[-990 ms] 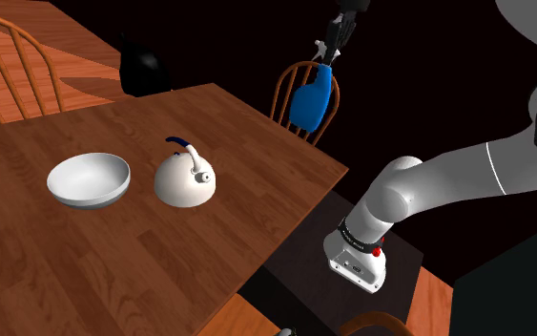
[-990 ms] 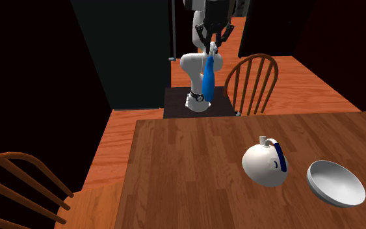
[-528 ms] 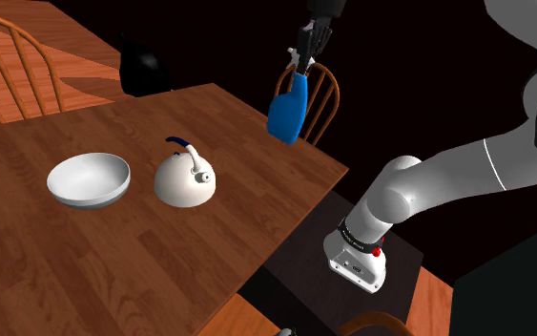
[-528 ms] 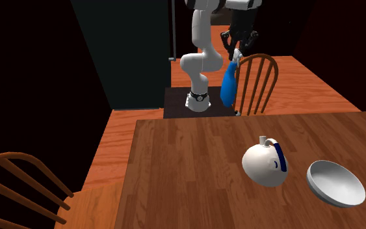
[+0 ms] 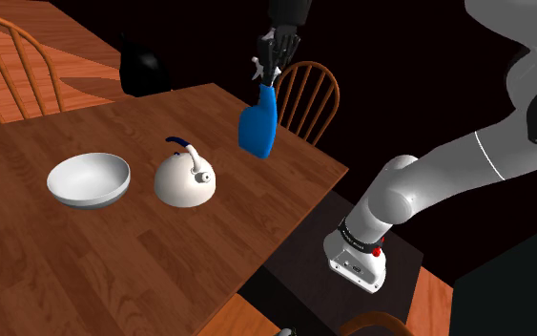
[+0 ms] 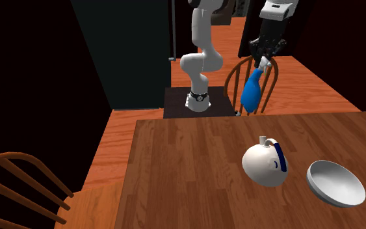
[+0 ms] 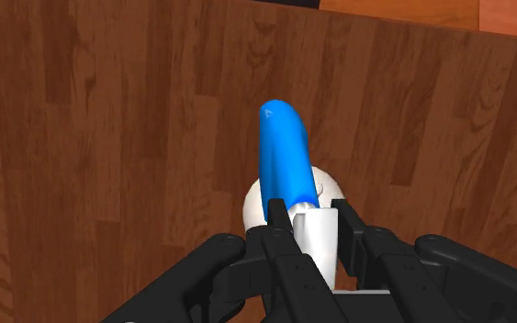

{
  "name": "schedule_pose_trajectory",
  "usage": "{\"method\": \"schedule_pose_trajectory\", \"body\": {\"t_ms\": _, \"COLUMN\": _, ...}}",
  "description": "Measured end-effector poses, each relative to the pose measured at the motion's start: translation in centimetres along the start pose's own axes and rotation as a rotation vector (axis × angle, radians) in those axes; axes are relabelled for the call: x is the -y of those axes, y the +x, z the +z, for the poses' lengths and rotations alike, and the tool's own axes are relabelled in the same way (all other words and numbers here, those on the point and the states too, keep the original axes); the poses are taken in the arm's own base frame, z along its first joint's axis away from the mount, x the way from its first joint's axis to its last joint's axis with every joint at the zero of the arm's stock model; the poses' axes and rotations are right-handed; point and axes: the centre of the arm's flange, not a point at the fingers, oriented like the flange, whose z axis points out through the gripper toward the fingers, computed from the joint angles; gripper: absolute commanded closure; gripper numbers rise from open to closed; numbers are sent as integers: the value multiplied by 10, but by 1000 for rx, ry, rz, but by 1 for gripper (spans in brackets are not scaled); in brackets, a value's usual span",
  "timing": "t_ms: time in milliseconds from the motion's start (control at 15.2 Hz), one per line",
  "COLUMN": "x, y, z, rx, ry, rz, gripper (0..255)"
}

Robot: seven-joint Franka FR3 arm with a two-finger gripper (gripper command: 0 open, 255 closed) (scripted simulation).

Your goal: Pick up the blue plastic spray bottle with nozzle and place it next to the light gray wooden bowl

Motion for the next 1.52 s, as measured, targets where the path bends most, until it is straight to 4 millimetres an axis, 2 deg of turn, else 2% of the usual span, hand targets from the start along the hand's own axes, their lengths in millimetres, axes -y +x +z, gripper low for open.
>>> {"method": "schedule_pose_trajectory", "body": {"t_ms": 396, "x": 76, "y": 25, "z": 18, "rx": -1, "ry": 0, "rz": 0, "gripper": 255}}
{"method": "schedule_pose_trajectory", "body": {"t_ms": 594, "x": 114, "y": 30, "z": 28, "rx": 0, "ry": -1, "rz": 0, "gripper": 255}}
{"method": "schedule_pose_trajectory", "body": {"t_ms": 858, "x": 166, "y": 50, "z": 39, "rx": 0, "ry": 0, "rz": -1, "gripper": 255}}
{"method": "schedule_pose_trajectory", "body": {"t_ms": 1518, "x": 286, "y": 82, "z": 61, "rx": 0, "ry": 2, "rz": -3, "gripper": 255}}
